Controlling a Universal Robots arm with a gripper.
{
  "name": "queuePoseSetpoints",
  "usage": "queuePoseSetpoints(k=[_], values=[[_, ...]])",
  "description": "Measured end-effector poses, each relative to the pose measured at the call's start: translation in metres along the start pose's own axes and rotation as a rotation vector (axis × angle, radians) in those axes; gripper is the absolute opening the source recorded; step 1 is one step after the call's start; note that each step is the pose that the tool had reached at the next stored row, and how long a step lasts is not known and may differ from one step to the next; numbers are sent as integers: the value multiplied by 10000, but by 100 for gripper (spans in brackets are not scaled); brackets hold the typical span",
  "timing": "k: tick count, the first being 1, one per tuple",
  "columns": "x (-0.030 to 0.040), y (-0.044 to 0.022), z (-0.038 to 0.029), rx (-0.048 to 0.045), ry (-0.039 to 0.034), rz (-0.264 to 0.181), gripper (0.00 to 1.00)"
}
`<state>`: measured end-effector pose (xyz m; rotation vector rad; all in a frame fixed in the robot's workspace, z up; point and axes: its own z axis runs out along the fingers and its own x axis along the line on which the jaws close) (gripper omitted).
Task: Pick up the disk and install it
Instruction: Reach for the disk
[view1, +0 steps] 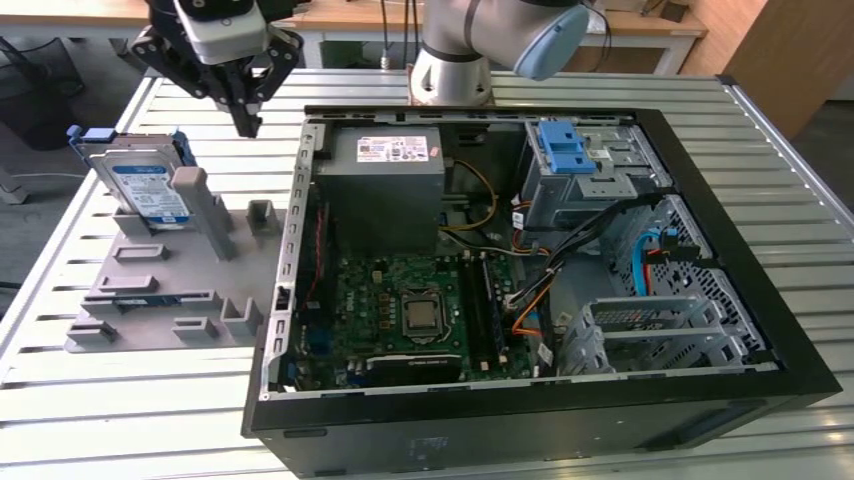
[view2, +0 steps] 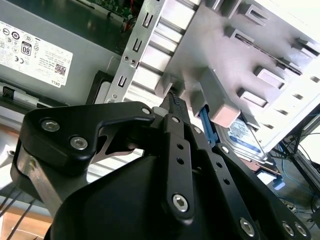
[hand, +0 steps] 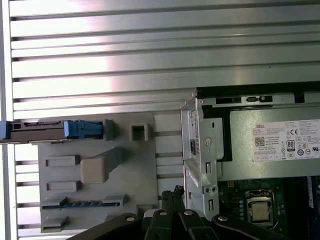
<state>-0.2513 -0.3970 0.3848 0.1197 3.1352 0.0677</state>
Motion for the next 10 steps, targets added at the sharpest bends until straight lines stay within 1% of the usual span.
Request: queuePoseSetpoints(k=[10], values=[[38,-2,3,1,8,0,11]])
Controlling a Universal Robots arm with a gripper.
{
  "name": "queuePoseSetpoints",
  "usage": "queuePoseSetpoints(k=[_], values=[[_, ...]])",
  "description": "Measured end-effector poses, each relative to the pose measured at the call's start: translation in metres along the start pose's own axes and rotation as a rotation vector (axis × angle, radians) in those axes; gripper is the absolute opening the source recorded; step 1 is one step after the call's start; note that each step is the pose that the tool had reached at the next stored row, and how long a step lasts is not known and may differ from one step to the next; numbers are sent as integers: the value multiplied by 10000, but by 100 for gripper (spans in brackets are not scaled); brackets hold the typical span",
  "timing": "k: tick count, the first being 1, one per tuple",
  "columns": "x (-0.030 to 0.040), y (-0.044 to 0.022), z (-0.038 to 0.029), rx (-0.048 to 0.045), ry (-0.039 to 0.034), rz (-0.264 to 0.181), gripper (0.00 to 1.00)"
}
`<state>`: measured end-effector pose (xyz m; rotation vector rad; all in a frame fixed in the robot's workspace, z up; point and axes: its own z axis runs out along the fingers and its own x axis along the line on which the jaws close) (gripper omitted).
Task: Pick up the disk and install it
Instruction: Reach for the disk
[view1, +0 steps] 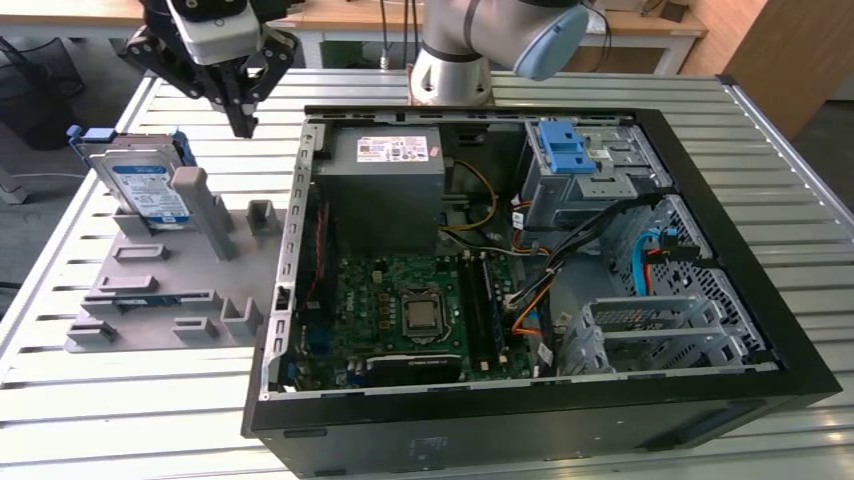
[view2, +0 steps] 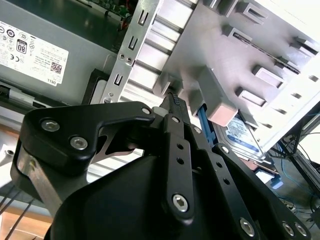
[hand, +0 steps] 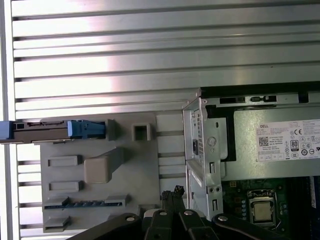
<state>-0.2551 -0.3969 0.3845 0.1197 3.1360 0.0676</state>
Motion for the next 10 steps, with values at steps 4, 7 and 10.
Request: queuePoseSetpoints(k=[4,7,10], values=[[16,-1,2,0,3,0,11],[27,-2,2,0,6,0,11],[37,-2,3,1,10,0,11]])
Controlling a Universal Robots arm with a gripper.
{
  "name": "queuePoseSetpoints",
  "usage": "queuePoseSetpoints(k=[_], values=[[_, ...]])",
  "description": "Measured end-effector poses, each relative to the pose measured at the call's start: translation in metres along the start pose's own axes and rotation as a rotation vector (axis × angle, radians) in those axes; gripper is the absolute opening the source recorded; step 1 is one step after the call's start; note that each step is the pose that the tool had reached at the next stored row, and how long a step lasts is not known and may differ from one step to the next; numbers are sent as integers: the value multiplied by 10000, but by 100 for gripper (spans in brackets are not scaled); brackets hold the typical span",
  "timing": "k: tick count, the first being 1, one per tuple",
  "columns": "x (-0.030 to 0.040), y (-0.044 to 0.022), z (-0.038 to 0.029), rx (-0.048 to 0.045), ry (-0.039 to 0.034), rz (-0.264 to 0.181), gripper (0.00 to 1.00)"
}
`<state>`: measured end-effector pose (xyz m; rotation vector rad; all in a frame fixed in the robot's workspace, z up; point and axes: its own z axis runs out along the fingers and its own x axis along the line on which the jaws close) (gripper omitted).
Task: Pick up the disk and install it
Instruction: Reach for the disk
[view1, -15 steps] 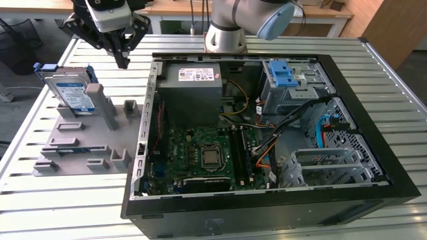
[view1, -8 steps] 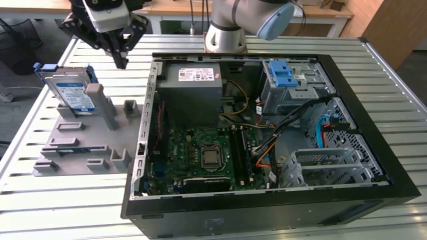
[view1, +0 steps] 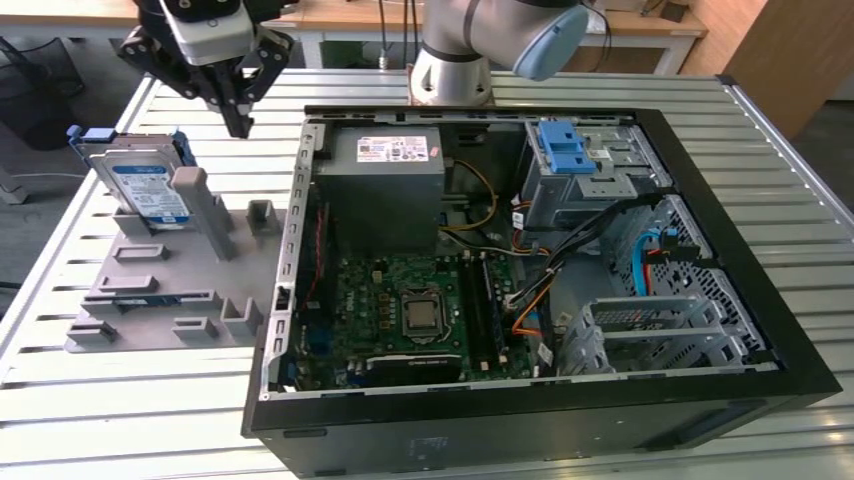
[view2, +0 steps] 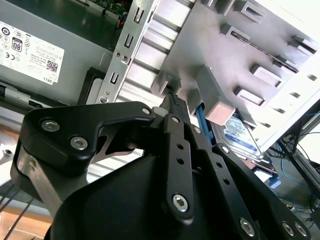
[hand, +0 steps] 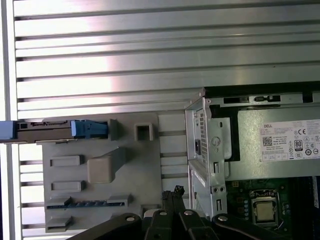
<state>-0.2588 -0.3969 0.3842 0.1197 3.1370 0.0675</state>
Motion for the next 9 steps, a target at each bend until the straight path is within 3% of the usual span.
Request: queuePoseSetpoints(k=[9], values=[[31,-1,3,1,15,1,11]])
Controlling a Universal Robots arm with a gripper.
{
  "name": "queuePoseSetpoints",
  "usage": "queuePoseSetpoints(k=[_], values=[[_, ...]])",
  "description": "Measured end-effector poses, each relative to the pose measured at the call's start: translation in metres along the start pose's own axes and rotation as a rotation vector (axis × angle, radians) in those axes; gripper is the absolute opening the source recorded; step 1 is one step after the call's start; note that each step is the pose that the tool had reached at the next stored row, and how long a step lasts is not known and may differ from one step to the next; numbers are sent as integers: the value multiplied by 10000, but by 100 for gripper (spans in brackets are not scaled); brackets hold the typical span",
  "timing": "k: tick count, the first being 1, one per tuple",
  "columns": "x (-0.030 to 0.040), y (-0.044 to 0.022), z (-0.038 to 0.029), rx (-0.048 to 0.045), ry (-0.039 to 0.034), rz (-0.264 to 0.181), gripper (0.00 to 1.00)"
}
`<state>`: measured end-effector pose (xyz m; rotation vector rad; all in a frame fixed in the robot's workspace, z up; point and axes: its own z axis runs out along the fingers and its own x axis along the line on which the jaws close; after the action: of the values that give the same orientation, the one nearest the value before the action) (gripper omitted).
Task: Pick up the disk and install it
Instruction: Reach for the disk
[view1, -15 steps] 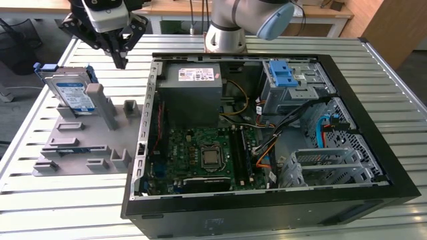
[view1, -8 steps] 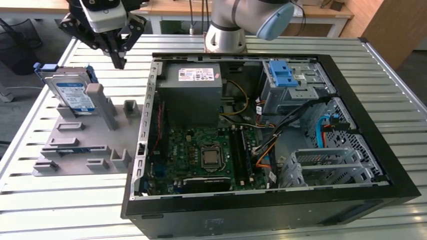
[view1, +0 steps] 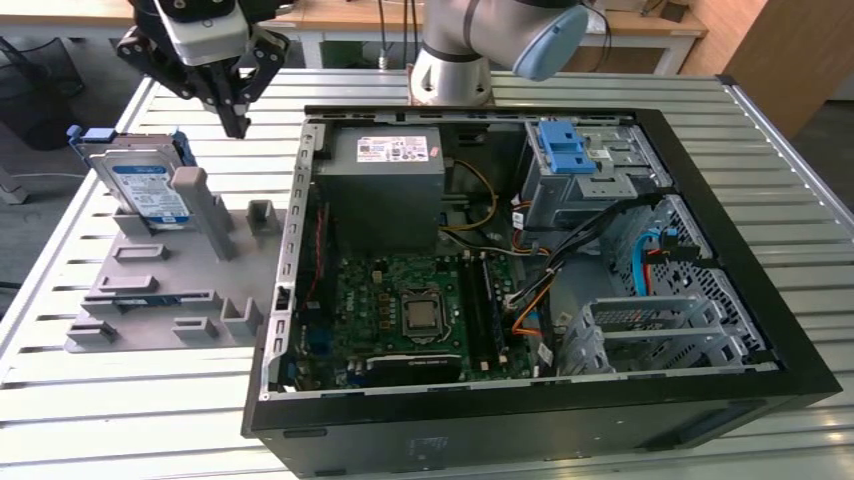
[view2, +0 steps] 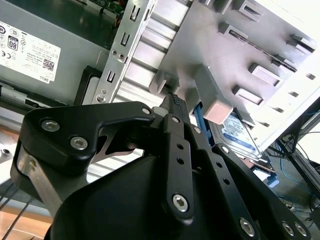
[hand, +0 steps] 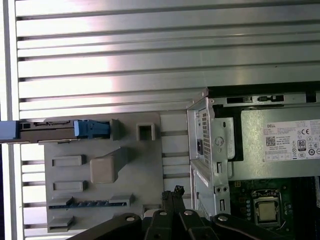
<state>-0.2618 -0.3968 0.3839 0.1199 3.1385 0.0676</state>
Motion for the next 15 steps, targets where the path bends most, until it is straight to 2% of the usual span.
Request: queuePoseSetpoints(k=[6,12,15], values=[[65,17,5,-8,14,1,11],[190,119,13,-6,48,3,11],[283,134,18,-10,48,0,11]])
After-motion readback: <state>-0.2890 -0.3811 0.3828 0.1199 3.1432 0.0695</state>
